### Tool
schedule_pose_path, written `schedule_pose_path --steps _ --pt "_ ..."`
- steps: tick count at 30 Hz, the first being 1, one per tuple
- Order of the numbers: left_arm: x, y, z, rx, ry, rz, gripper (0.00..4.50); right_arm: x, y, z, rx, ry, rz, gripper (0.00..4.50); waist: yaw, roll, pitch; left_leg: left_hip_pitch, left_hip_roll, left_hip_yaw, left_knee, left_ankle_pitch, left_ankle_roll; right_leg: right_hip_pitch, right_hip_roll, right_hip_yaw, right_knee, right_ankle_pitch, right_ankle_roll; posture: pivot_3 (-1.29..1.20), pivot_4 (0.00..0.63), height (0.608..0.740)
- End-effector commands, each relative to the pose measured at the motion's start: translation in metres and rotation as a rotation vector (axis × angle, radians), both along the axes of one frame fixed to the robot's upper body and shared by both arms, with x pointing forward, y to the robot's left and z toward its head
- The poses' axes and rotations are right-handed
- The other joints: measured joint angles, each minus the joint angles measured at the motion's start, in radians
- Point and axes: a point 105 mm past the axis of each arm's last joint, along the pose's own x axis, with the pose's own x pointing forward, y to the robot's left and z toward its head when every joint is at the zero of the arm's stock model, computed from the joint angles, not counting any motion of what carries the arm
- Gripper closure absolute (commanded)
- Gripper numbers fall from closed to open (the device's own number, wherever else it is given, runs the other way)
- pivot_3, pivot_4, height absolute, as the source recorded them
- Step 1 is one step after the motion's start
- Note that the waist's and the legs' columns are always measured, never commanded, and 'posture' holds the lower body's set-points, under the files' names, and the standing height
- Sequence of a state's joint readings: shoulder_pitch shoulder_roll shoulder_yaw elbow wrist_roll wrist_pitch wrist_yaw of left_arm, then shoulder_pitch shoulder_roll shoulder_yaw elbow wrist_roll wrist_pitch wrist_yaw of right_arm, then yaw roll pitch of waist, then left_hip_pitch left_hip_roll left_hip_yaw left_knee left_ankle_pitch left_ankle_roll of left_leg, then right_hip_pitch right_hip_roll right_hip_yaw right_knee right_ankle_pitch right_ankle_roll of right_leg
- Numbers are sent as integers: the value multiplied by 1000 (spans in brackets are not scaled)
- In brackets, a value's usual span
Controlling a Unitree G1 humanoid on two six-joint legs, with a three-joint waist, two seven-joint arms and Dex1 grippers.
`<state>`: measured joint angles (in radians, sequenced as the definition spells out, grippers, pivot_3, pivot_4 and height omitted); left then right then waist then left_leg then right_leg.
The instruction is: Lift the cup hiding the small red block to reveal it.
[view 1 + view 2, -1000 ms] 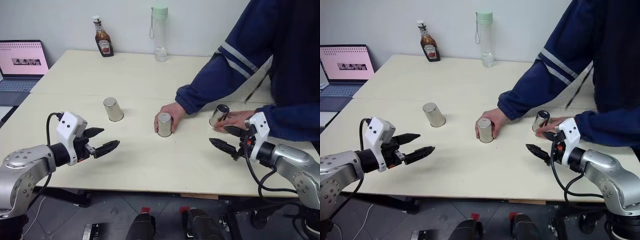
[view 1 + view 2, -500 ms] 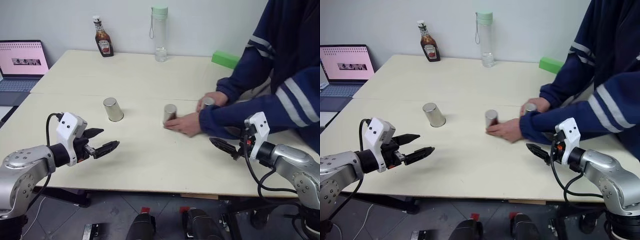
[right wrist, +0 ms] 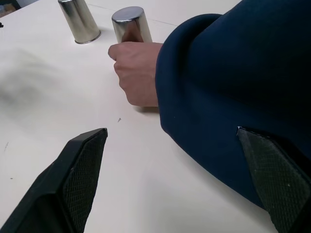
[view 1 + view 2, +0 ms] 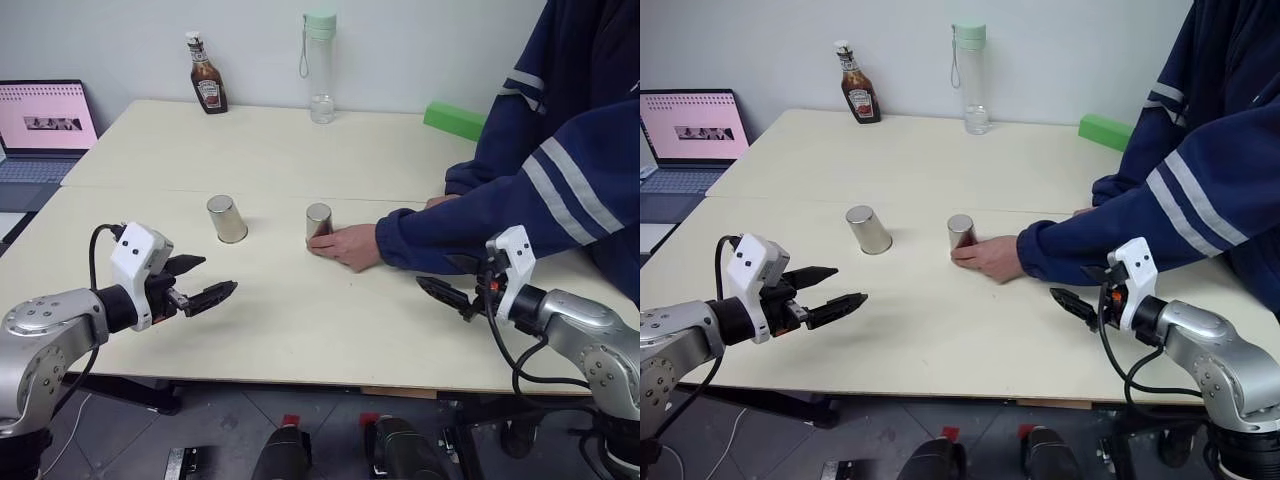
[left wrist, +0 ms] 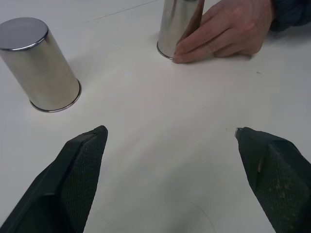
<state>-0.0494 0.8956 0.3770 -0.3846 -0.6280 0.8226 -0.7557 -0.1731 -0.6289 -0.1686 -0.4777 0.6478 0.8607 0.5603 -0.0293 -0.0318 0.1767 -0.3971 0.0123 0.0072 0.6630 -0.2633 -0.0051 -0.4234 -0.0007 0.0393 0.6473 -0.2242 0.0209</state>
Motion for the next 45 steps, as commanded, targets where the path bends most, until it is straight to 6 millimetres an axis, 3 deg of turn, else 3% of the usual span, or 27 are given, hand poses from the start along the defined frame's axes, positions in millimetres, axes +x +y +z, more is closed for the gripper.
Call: schedule_pose_path --steps 1,17,24,31,39,45 --pt "-1 -5 11 14 -41 -29 26 -1 -6 9 -8 -42 -19 0 0 0 0 0 0 0 0 0 0 0 0 0 0 0 0 0 150 740" --pt "2 -18 12 -31 -39 -99 26 -2 -12 10 -4 -42 -50 0 -16 -5 -3 6 4 2 -1 0 0 3 3 1 1 -1 -2 0 150 740" --pt "-2 -62 11 -78 -40 -285 26 3 -18 -7 -11 -34 -156 0 -5 -3 -2 7 7 4 0 0 0 3 8 3 3 -1 -3 0 150 740" --pt "-4 -113 21 -109 -102 -496 26 35 -24 -12 -12 -88 -306 0 -3 -3 -2 5 2 4 0 0 0 2 8 4 2 0 0 0 150 740" --pt "5 -128 23 -122 -127 -543 26 87 -38 -25 -39 -147 -474 0 -3 -3 -2 5 2 4 0 0 0 2 8 4 2 1 1 0 150 740" --pt "5 -134 22 -129 -135 -553 26 109 -35 -29 -26 -172 -483 0 -3 -2 -1 3 1 3 0 0 0 1 8 4 1 1 1 0 150 740"
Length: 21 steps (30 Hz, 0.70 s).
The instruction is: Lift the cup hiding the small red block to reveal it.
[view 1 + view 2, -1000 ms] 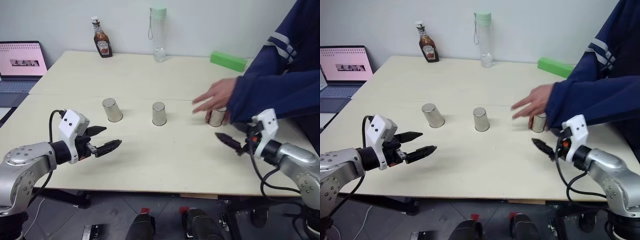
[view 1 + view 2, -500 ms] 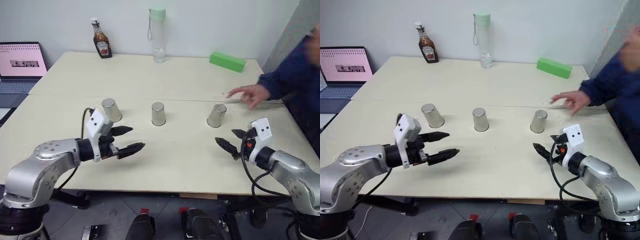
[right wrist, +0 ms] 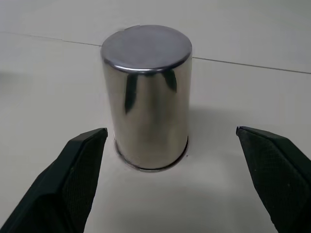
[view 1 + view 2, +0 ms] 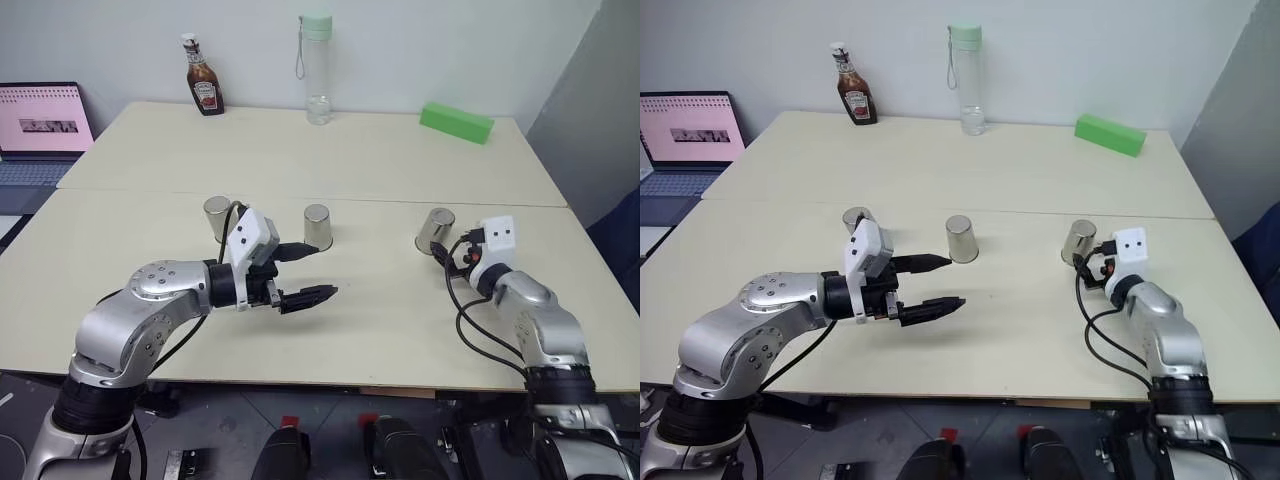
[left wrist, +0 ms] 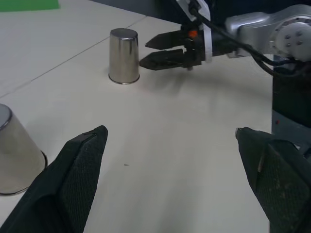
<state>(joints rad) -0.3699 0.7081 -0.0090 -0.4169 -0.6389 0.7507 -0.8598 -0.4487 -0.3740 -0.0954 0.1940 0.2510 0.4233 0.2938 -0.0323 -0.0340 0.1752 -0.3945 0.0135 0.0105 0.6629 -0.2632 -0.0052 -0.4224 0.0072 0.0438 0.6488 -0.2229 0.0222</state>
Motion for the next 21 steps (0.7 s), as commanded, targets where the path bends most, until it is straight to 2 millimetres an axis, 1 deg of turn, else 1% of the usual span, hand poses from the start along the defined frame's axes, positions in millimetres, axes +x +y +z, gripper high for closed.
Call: schedule_pose_path --steps 1,5,13,14,15,18,20,21 --pt "-1 -7 9 -12 -55 -20 26 11 5 12 2 -73 18 0 0 0 0 0 0 0 0 0 0 0 0 0 0 0 0 0 150 740" --pt "-2 -11 6 -11 -54 -26 26 21 17 14 30 -86 60 0 -1 0 0 0 0 0 0 0 0 0 0 0 0 0 0 0 150 740" --pt "-1 -5 6 2 -59 -10 26 36 14 17 39 -127 23 0 -1 0 0 0 0 -1 0 0 0 0 0 0 0 0 0 0 150 740" --pt "-1 -5 6 3 -59 -9 0 37 14 17 38 -133 21 355 -1 0 0 0 0 -1 0 0 0 0 0 0 0 0 0 0 150 740" --pt "-1 -5 6 5 -61 -8 0 37 14 18 41 -142 23 535 -1 0 0 0 0 -1 0 0 0 0 0 0 0 0 0 0 150 740" --pt "1 -5 8 2 -71 2 0 38 12 22 52 -170 24 1315 -1 0 0 0 0 -1 0 0 0 0 0 0 0 0 0 0 150 740" --pt "2 -4 9 3 -70 4 0 38 12 24 51 -179 27 1685 -1 0 0 0 0 -1 0 0 0 0 0 0 0 0 0 0 150 740" --pt "2 -3 8 7 -70 6 0 37 12 25 50 -186 27 1792 -1 0 0 0 0 -1 0 0 0 0 0 0 0 0 0 0 150 740"
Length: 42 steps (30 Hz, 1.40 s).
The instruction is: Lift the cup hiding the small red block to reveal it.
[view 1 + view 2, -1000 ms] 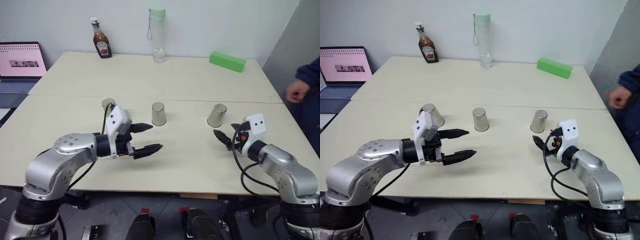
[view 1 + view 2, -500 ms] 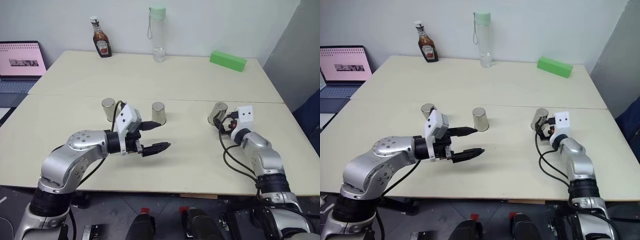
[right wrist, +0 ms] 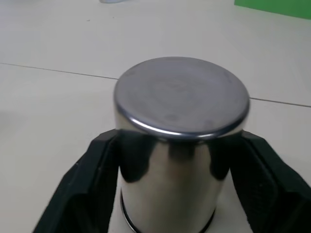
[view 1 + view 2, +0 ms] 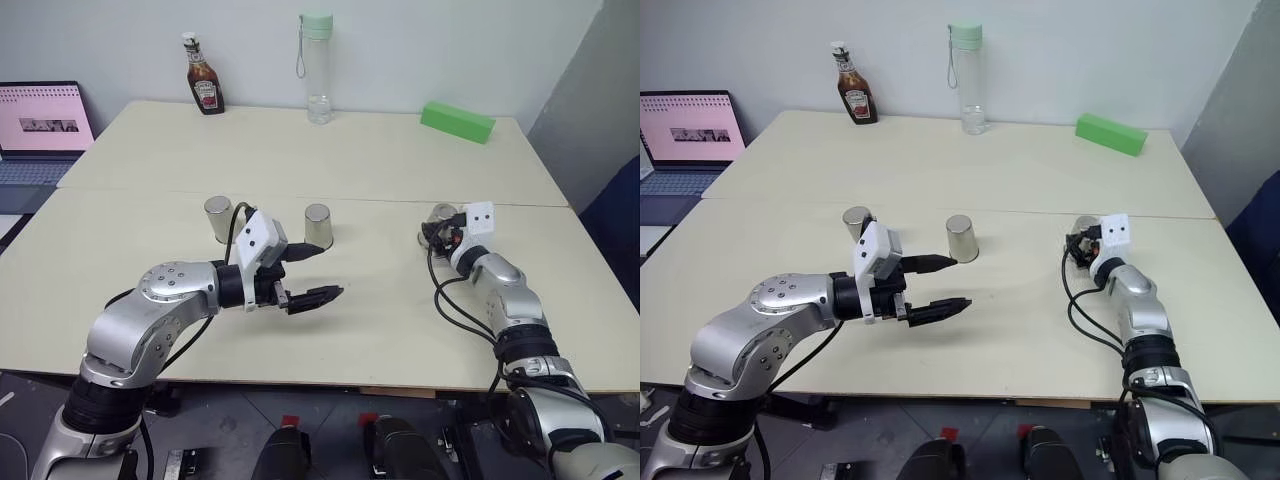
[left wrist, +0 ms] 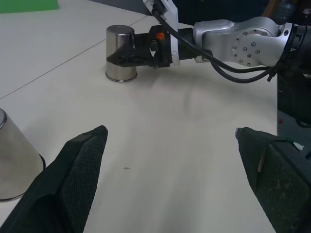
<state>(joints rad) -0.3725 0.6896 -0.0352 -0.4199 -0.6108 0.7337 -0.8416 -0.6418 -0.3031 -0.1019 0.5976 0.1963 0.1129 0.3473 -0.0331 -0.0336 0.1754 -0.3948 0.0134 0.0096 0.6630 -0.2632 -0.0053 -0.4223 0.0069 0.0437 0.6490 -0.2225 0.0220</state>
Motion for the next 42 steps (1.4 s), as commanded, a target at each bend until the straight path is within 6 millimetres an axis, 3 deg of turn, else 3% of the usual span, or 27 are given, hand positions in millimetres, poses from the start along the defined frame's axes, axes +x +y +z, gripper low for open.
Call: schedule_pose_path --steps 1,6,11,16,25,26,30,34,38,42 --pt "1 3 11 3 -53 4 0 2 -5 25 14 -97 -7 1794 0 0 0 0 0 0 0 0 0 0 0 0 0 0 0 0 150 740" --pt "2 4 11 9 -54 3 0 -7 -6 49 29 -158 -8 1803 0 0 0 0 0 0 0 0 0 0 0 0 0 0 0 0 150 740" --pt "0 6 8 16 -47 3 0 -40 -9 73 -24 -174 -1 1803 2 2 1 -2 0 -2 0 0 0 -1 -1 -1 0 0 0 0 150 740" --pt "0 4 6 9 -50 10 0 -61 -31 59 -64 -90 -94 1803 4 1 1 -2 -1 -2 0 0 0 -1 -5 -2 -1 0 0 0 150 740" --pt "2 0 7 12 -54 -2 0 -55 -53 -1 31 73 -233 1803 0 2 1 2 0 1 1 0 0 1 0 0 1 0 1 0 150 740" --pt "2 1 7 12 -55 -2 0 -54 -54 -4 44 80 -242 1091 0 2 1 1 0 1 1 0 0 1 0 0 1 0 1 0 150 740" --pt "3 1 8 13 -59 0 0 -51 -53 -4 60 67 -239 193 0 2 1 1 0 1 1 0 0 1 0 0 0 0 1 0 150 740" --pt "3 2 8 14 -59 7 0 -57 -55 2 25 65 -225 85 1 2 1 0 0 0 1 0 0 0 0 0 0 0 1 0 150 740" --pt "3 8 6 26 -57 31 0 -85 -61 8 -33 133 -189 85 3 2 1 0 0 0 0 0 0 0 0 0 0 0 1 0 150 740" --pt "5 17 3 37 -54 68 0 -122 -42 22 -88 205 -6 85 5 3 1 -1 -1 -2 0 0 0 0 0 -1 -1 0 1 0 150 740"
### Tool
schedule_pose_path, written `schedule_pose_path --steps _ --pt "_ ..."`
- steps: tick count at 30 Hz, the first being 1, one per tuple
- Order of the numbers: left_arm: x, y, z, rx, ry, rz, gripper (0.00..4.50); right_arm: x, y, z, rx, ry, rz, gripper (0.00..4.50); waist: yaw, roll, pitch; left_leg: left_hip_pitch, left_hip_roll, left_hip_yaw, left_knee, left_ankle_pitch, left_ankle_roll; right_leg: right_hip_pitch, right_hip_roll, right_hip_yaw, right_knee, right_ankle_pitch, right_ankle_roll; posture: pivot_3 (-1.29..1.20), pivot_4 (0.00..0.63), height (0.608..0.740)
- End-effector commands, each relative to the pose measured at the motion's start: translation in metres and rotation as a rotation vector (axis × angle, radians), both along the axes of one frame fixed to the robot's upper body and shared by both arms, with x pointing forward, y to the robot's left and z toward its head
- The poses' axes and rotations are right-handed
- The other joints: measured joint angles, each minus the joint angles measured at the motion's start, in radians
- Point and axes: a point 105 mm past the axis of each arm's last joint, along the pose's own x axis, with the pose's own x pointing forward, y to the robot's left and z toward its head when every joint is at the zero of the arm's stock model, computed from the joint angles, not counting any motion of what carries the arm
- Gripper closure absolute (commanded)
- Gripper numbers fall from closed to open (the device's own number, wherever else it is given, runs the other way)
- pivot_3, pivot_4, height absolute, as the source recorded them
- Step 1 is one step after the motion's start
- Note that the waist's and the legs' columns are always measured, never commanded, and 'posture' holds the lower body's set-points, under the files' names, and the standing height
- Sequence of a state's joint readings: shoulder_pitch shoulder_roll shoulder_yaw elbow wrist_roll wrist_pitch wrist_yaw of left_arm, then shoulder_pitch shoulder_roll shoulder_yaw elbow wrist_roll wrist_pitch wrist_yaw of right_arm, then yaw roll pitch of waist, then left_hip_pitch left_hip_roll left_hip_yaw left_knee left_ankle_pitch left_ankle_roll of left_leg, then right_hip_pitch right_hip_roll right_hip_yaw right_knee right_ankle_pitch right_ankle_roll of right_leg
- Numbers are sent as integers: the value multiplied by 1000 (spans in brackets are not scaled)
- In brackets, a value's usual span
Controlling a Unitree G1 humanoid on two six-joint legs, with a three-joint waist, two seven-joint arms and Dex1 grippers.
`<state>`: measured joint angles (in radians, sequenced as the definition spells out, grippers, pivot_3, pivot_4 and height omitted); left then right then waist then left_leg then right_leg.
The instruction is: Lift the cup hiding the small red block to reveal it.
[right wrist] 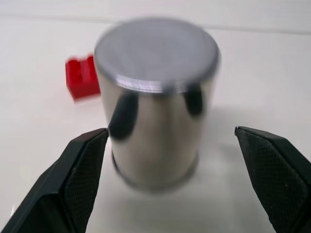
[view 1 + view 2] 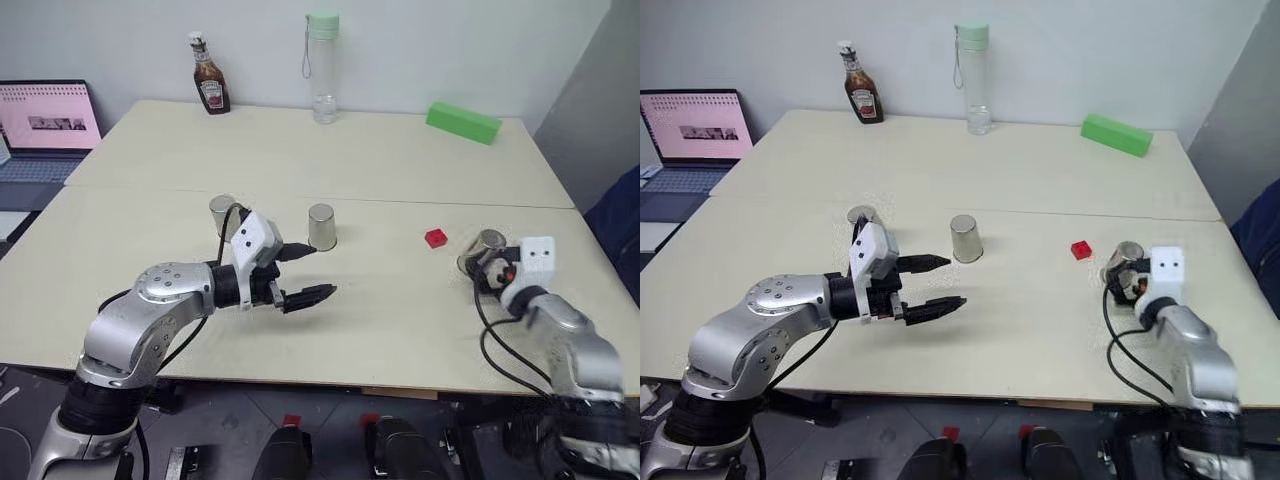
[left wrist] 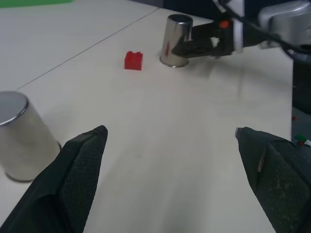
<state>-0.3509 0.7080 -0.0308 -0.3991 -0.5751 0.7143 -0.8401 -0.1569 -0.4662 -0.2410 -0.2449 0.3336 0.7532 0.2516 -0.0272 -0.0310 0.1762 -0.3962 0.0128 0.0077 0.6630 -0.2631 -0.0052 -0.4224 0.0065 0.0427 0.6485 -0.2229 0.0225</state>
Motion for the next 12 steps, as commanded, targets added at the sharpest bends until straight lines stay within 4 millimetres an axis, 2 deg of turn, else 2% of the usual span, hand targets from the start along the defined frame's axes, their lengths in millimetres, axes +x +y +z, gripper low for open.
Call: schedule_pose_path --steps 1,4,8,12 --pt "1 9 11 3 -51 31 0 -30 23 33 -19 -7 202 85 -1 0 0 0 0 0 0 0 0 0 0 0 0 0 0 0 150 740" --pt "5 18 11 2 -48 79 0 -48 24 42 -89 20 268 85 -5 0 0 2 1 1 0 0 0 1 0 0 0 0 0 0 150 740" --pt "5 22 10 0 -35 94 0 -52 25 59 -26 -20 252 85 -5 0 0 3 1 1 1 0 0 2 1 0 0 -2 -3 0 150 740" --pt "3 20 9 -11 -15 75 0 -61 30 51 -38 17 274 85 -3 0 0 3 1 0 1 0 0 2 1 0 0 -2 -3 0 150 740"
